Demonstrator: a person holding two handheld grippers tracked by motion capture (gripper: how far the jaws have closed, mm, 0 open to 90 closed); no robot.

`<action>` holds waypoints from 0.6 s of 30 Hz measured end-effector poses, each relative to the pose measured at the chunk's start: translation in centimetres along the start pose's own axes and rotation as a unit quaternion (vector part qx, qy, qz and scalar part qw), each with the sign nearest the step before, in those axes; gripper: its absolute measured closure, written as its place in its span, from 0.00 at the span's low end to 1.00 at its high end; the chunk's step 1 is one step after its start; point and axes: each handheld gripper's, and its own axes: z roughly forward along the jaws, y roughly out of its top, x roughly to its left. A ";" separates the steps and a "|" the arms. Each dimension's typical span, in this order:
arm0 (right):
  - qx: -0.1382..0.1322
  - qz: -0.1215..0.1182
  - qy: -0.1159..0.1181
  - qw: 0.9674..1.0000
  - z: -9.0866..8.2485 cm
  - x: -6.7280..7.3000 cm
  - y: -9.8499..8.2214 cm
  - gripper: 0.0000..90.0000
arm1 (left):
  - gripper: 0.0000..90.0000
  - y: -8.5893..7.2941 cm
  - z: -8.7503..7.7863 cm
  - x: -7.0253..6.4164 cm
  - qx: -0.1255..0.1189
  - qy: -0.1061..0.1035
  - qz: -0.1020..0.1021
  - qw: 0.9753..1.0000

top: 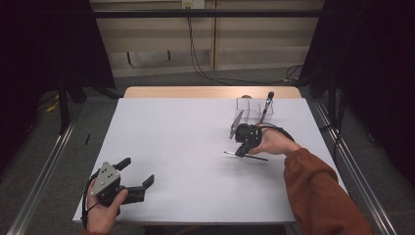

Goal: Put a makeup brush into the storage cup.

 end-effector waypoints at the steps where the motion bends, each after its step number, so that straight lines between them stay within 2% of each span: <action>1: -0.004 0.011 -0.004 1.000 -0.2 0.0 -0.1 0.96 | 0.03 0.0 0.0 0.0 0.000 -0.001 0.000 1.000; 3: -0.007 0.012 -0.009 1.000 -0.5 -0.1 -0.3 0.96 | 0.03 0.0 0.0 0.0 0.000 0.000 0.000 1.000; 8: -0.040 0.033 -0.018 0.998 -1.3 -0.2 -1.0 0.96 | 0.03 0.0 0.0 0.0 -0.001 0.001 -0.001 1.000; 9: -0.046 0.042 -0.031 0.998 -1.4 -0.2 -1.1 0.96 | 0.03 0.0 0.0 0.0 -0.001 0.004 -0.001 1.000; 12: -0.070 0.059 -0.043 0.995 -1.9 -0.1 -1.8 0.96 | 0.03 0.0 0.0 0.0 -0.001 0.004 -0.003 1.000; 16: -0.102 0.080 -0.054 0.990 -2.2 0.0 -2.7 0.96 | 0.03 0.0 0.0 0.0 0.000 0.001 0.000 1.000; 18: -0.121 0.091 -0.051 0.987 -2.3 0.0 -3.1 0.96 | 0.03 0.0 0.0 0.0 0.000 0.002 0.000 1.000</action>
